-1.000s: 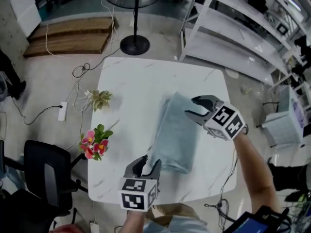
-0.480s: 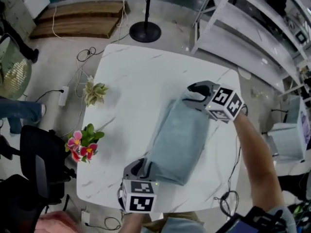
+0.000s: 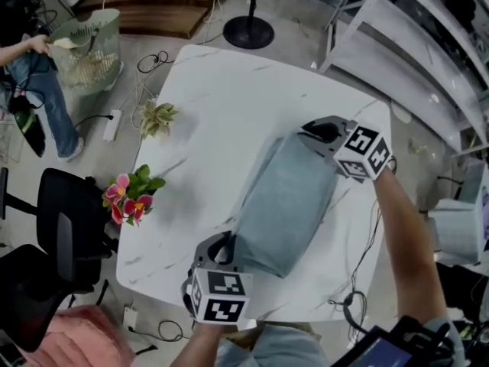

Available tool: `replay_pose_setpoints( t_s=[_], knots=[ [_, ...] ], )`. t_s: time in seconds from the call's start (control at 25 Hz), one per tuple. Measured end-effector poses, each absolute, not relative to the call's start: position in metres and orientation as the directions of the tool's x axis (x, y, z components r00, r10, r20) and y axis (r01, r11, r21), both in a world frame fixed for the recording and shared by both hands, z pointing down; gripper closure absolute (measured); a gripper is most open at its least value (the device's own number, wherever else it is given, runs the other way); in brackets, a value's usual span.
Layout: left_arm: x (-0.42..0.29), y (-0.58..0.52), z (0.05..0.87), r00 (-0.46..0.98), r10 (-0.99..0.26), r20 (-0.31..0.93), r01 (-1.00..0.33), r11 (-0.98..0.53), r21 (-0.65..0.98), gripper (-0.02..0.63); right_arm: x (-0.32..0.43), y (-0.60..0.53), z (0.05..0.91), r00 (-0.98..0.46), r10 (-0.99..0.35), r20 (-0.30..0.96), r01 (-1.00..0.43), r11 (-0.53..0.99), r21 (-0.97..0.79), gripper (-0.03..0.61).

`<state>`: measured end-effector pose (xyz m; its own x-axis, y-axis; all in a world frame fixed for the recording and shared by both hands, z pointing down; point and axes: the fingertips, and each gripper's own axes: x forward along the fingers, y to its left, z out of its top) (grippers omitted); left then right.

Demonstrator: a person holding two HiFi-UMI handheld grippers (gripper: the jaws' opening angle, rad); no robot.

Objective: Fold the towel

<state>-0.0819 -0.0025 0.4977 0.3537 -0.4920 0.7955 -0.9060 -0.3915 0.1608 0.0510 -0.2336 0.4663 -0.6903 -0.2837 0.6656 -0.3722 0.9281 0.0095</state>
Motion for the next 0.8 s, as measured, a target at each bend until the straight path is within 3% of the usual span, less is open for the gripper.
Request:
replay_pose_setpoints(
  t_s=[0.48, 0.8],
  knots=[
    [-0.076, 0.018, 0.427, 0.371, -0.606, 0.703, -0.911, -0.385, 0.148, 0.581, 0.044, -0.215, 0.366, -0.768, -0.383, 0.514, -0.368, 0.92, 0.136, 0.534],
    [-0.083, 0.026, 0.421, 0.391, -0.609, 0.69, -0.913, -0.349, 0.21, 0.581, 0.013, -0.218, 0.355, -0.755, -0.357, 0.55, -0.312, 0.933, 0.179, 0.529]
  ],
)
